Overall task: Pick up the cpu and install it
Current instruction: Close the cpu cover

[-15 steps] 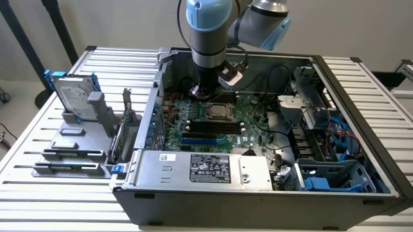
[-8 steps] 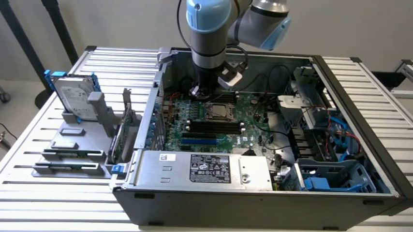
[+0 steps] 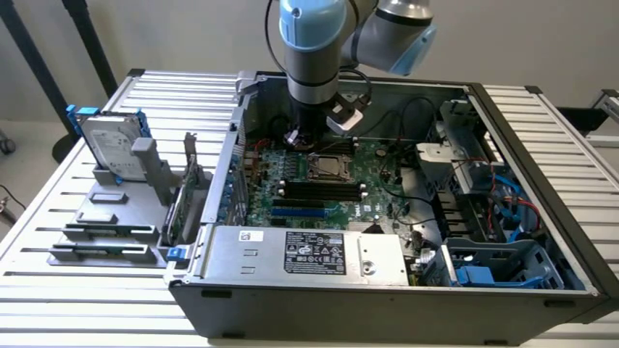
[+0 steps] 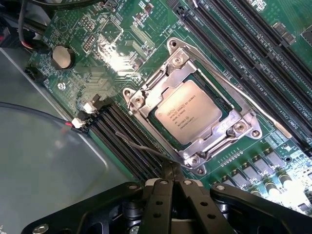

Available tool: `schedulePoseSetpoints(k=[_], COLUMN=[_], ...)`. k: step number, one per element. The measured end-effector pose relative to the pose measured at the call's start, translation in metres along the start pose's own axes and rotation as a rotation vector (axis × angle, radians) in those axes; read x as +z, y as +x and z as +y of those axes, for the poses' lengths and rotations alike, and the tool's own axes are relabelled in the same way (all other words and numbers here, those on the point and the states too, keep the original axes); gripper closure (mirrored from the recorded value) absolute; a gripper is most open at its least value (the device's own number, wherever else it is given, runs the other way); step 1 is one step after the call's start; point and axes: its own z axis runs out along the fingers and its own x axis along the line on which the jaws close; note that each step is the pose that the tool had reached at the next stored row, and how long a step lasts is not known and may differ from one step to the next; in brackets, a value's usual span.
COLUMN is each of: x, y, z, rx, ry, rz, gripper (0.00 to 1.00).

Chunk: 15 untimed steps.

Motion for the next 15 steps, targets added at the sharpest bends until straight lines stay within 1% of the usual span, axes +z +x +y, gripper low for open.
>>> schedulePoseSetpoints(k=[11, 15], x=[0.002, 0.0035], y=[0.0047, 0.0054], z=[0.0043, 0.0042], rx=[0.0, 0.0], ry=[-0.0006, -0.001], rz=[-0.0004, -0.0007], gripper=[0.89, 0.89])
